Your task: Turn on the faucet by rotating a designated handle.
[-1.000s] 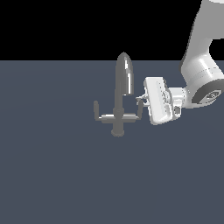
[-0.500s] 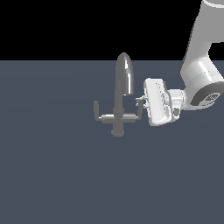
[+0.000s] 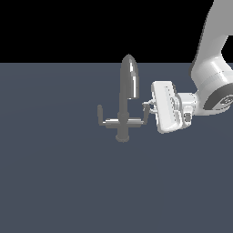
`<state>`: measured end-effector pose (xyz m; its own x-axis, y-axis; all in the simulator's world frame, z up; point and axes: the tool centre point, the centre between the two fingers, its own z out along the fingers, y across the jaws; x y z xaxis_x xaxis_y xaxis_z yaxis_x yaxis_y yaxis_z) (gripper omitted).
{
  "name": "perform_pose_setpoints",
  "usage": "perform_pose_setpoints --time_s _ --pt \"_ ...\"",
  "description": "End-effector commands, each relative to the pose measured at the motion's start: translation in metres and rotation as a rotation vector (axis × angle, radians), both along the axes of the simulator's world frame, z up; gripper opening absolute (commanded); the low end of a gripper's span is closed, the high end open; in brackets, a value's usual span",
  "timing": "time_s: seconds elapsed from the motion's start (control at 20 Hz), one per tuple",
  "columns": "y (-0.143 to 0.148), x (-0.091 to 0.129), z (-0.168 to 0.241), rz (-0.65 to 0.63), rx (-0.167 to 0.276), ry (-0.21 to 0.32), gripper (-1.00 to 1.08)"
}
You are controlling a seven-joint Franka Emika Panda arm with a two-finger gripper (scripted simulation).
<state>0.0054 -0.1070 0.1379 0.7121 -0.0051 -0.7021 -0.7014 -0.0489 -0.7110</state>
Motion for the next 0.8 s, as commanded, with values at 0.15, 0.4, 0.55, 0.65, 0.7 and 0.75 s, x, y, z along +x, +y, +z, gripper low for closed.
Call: perform_pose_setpoints --time_s 0.15,0.4,0.55,0.65,0.7,0.75 --pt "-0.001 -0.017 0.007 0.004 0.004 0.001 -1.00" --pt "-0.001 -0.022 0.001 0.000 0.000 0.002 -1.00" --pt "-0.001 -0.033 -0.002 0.001 0.001 0.002 -1.00" --pt "-0.002 -0.040 -0.004 0.001 0.001 0.002 -1.00" --pt "-0.002 -0.043 -0.005 0.001 0.001 0.002 -1.00" --pt "-0.002 -0.047 -0.006 0.002 0.002 0.001 -1.00"
